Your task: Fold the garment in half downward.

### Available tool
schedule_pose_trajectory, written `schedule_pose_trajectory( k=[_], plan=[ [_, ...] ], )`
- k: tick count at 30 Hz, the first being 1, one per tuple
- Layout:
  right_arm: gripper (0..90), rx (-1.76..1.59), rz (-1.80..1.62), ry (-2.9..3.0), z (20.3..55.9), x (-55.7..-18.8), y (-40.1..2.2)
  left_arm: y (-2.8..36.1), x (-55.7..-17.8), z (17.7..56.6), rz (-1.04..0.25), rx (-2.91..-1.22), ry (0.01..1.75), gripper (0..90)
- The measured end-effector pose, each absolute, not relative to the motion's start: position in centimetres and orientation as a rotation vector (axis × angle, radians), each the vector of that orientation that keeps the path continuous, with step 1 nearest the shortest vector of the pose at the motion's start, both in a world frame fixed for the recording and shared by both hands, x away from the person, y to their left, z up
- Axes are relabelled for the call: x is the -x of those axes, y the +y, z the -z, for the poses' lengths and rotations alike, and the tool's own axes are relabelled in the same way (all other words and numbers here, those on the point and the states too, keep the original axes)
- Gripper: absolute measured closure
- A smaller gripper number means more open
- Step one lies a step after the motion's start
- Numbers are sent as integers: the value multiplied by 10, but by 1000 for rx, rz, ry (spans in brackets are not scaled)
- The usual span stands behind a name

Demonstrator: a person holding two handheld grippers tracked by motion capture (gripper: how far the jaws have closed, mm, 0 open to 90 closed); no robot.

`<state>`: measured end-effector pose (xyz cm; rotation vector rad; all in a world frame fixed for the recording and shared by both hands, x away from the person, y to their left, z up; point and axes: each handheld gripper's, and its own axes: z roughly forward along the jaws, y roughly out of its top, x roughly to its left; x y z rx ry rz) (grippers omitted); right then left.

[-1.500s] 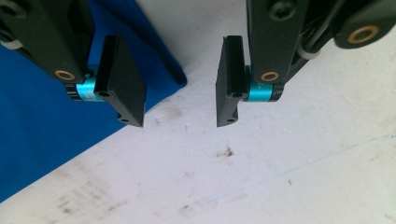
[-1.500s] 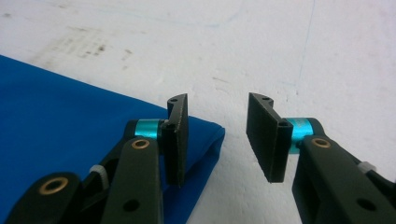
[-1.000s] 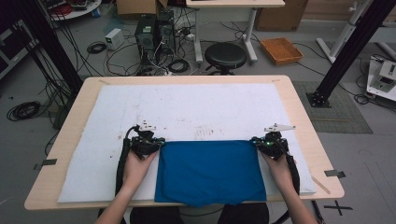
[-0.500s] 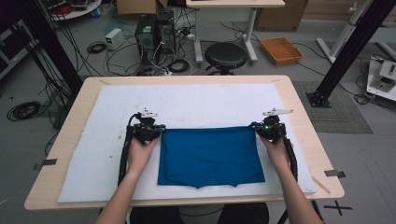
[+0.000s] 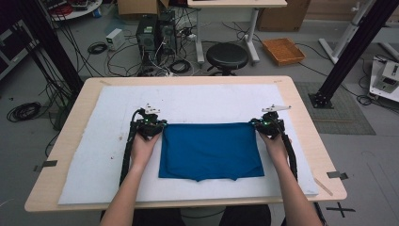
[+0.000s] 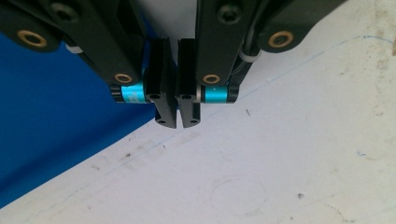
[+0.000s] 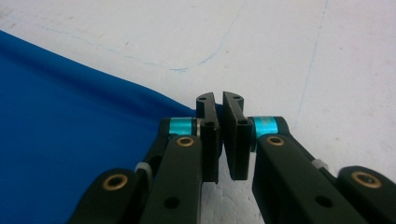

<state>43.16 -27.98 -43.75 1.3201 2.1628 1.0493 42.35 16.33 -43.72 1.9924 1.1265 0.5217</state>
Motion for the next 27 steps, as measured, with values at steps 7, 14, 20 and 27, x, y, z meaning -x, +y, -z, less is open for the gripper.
schedule_pose_trajectory(
  k=[7, 14, 20, 27],
  plan=[
    [541, -1311, -1086, 2092, 424, -418, -283, 163, -406, 418, -639, -1988, 1042, 525],
    [474, -1267, -1230, 2045, 400, -383, -295, 171, -370, 396, -679, -1928, 941, 408],
    [463, -1201, -1314, 2001, 389, -350, -302, 190, -339, 391, -667, -1833, 867, 443],
    [440, -1204, -1333, 2004, 387, -340, -313, 202, -323, 406, -682, -1734, 794, 423]
  ],
)
